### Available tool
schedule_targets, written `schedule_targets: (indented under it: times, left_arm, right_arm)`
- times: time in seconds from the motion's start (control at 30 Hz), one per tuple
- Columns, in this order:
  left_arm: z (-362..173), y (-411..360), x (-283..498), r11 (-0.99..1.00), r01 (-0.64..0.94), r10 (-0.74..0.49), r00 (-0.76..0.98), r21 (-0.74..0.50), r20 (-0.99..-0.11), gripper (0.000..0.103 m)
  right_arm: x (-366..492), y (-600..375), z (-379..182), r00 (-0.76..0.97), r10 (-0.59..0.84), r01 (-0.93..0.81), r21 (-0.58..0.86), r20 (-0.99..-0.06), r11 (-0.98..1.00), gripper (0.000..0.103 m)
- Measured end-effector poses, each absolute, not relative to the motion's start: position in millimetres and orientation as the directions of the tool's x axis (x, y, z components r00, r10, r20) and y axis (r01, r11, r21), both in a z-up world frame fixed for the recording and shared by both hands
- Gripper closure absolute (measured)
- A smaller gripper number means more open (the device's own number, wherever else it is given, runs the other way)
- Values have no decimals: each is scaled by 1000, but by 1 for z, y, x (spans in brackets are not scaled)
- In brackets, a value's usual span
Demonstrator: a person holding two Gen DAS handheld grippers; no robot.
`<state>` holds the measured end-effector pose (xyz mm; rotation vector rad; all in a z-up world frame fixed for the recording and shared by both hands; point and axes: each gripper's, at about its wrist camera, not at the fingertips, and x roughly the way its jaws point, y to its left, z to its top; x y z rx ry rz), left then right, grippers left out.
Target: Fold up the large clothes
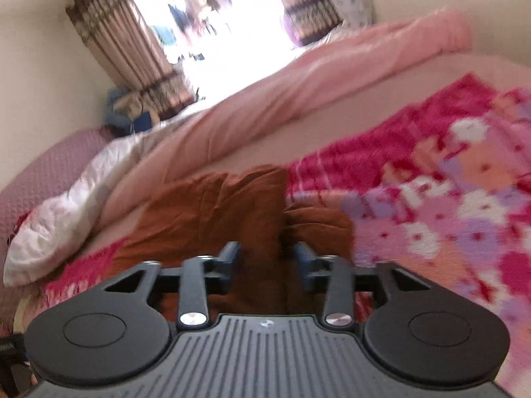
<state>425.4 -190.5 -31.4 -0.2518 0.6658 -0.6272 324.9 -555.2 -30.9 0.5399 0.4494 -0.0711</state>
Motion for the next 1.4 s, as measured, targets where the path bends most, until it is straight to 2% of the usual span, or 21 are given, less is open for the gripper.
schedule_targets:
  times: [0.1, 0.23, 0.33, 0.47, 0.57, 0.63, 0.67, 0.7, 0.77, 0.8, 0.83, 0.9, 1.0, 1.07, 1.2, 1.33, 1.4]
  left_arm:
    - [-46, -172, 392, 792, 447, -610, 604, -417, -512, 25]
    - [-67, -174, 367, 807, 440, -591, 589, -395, -551, 25]
    - [-75, -190, 366, 832, 438, -554, 607, -342, -570, 27]
    - [-83, -210, 373, 874, 420, -478, 642, -246, -599, 32]
    - [-88, -215, 377, 880, 406, -467, 649, -246, -601, 34]
    - [-89, -216, 376, 877, 406, -476, 653, -258, -589, 48]
    - [-88, -216, 377, 863, 419, -501, 637, -282, -585, 67]
    - [-88, -218, 378, 852, 428, -520, 622, -303, -585, 72]
    - [-86, -222, 378, 861, 420, -503, 630, -286, -592, 73]
    - [-85, -223, 378, 864, 418, -499, 632, -281, -592, 77]
    - [-82, -224, 376, 866, 418, -495, 637, -275, -591, 79]
    - [-75, -218, 372, 862, 412, -504, 647, -295, -572, 82]
    - [-70, -204, 375, 844, 397, -537, 643, -361, -547, 84]
    - [-77, -199, 382, 833, 380, -552, 623, -402, -554, 85]
    - [-98, -205, 390, 843, 365, -537, 610, -394, -583, 85]
    - [-100, -204, 391, 834, 366, -551, 596, -414, -584, 85]
    - [-95, -204, 387, 834, 380, -551, 596, -399, -584, 86]
  right_arm:
    - [266, -555, -34, 918, 42, 201, 554, -395, 808, 31]
    - [208, -559, -61, 923, 31, 271, 704, -384, 656, 29]
    - [200, -562, -83, 930, 109, 236, 799, -351, 554, 29]
    - [221, -552, -89, 912, 136, 247, 784, -386, 569, 29]
    - [234, -547, -89, 900, 126, 282, 777, -417, 563, 29]
    - [236, -544, -91, 902, 123, 284, 782, -415, 554, 29]
    - [237, -541, -90, 904, 124, 277, 783, -408, 557, 29]
    - [239, -540, -88, 909, 117, 272, 781, -401, 562, 29]
    - [244, -537, -83, 912, 95, 275, 765, -400, 582, 29]
    - [245, -535, -80, 909, 89, 281, 755, -408, 593, 31]
    - [248, -535, -78, 905, 78, 291, 744, -418, 601, 50]
    - [247, -533, -71, 916, 73, 270, 739, -395, 617, 80]
    - [238, -538, -57, 933, 12, 265, 711, -359, 651, 83]
    - [238, -549, -64, 933, 22, 263, 724, -359, 637, 83]
    - [248, -557, -107, 906, 91, 289, 763, -413, 578, 83]
    - [246, -559, -123, 918, 100, 270, 790, -384, 550, 82]
    - [245, -556, -117, 915, 92, 272, 770, -392, 577, 78]
